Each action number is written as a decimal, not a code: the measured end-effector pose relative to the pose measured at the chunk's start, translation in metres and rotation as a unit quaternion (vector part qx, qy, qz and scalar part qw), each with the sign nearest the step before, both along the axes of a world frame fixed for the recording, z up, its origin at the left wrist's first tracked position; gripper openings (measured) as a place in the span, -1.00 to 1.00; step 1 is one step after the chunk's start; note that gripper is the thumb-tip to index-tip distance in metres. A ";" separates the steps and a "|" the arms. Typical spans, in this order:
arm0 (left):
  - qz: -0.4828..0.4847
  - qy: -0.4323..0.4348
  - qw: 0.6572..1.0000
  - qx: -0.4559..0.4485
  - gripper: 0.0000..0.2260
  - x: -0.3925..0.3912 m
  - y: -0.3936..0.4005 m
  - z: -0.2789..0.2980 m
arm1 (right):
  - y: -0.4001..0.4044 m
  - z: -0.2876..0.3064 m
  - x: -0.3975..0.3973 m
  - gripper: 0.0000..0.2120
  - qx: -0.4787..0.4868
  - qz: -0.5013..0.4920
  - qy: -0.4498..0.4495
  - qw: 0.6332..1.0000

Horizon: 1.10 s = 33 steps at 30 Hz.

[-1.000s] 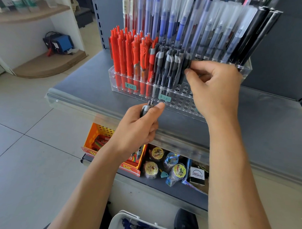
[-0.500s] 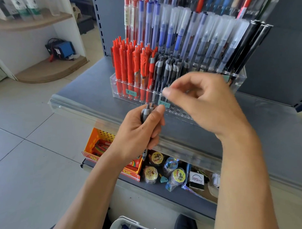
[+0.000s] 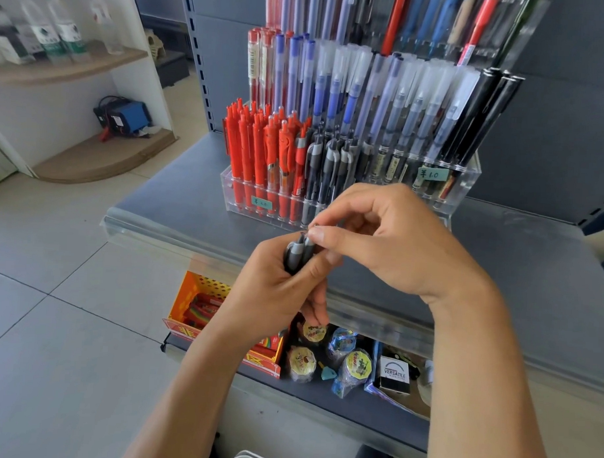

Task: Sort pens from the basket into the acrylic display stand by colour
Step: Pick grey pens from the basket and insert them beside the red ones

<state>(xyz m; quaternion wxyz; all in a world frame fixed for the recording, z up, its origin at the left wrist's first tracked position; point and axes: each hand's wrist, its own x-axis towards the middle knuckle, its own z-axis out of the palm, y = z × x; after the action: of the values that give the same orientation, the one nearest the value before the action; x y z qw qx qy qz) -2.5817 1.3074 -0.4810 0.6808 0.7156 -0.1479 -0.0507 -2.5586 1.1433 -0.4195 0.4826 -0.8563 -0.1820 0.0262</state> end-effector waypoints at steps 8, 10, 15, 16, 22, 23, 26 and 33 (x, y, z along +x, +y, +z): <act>0.024 -0.003 1.000 -0.012 -0.64 0.001 0.002 0.000 | -0.004 0.006 -0.001 -0.98 0.104 -0.047 -0.030 0.993; 0.029 -0.002 1.000 -0.011 -0.66 0.002 0.003 -0.001 | -0.003 0.006 -0.001 -0.98 0.131 -0.064 -0.038 0.989; 0.047 -0.013 0.999 -0.023 -0.66 0.002 0.000 -0.002 | -0.002 0.004 0.000 -0.86 0.145 -0.048 -0.009 0.988; 0.050 -0.015 0.998 -0.023 -0.66 0.003 0.000 -0.002 | -0.001 0.003 0.001 -0.80 0.135 -0.039 -0.003 0.990; 0.052 -0.011 0.998 -0.024 -0.66 0.004 0.000 -0.003 | 0.002 -0.001 0.003 -0.82 0.121 -0.039 0.011 0.992; 0.050 -0.007 0.998 -0.025 -0.67 0.004 0.000 -0.003 | 0.003 -0.002 0.004 -0.83 0.129 -0.044 0.006 0.991; 0.049 -0.002 0.999 -0.018 -0.67 0.005 0.000 -0.003 | 0.001 -0.002 0.006 -0.83 0.179 -0.067 -0.011 0.981; 0.057 0.010 0.998 -0.004 -0.64 0.005 -0.001 -0.005 | -0.004 0.006 0.004 -0.80 0.306 -0.137 -0.111 0.936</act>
<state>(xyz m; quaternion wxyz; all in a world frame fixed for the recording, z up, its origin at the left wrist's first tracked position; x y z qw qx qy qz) -2.5766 1.3065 -0.4864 0.6865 0.7199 -0.1006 -0.0182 -2.5542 1.1392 -0.4136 0.6967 -0.6817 -0.1143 -0.1920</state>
